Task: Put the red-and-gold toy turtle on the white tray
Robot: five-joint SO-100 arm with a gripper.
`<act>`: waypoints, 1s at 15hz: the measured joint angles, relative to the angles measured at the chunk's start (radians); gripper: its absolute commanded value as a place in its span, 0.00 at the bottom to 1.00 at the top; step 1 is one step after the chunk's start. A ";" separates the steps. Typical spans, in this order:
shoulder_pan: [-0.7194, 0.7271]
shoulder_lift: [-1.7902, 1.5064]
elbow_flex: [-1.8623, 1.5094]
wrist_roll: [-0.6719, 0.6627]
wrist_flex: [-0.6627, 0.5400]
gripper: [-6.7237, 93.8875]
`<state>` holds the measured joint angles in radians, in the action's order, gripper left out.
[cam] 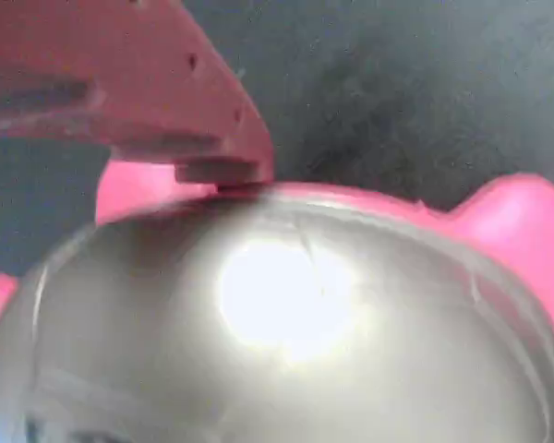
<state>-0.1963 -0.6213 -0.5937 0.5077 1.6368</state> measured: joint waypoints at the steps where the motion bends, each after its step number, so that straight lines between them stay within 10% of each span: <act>1: -0.002 0.002 0.002 0.009 -0.003 0.41; 5: -0.002 0.006 0.028 0.035 -0.006 0.07; 15: -0.051 -0.210 -0.057 -0.035 0.012 0.07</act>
<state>-0.2470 -0.8314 -0.6504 0.4725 1.6490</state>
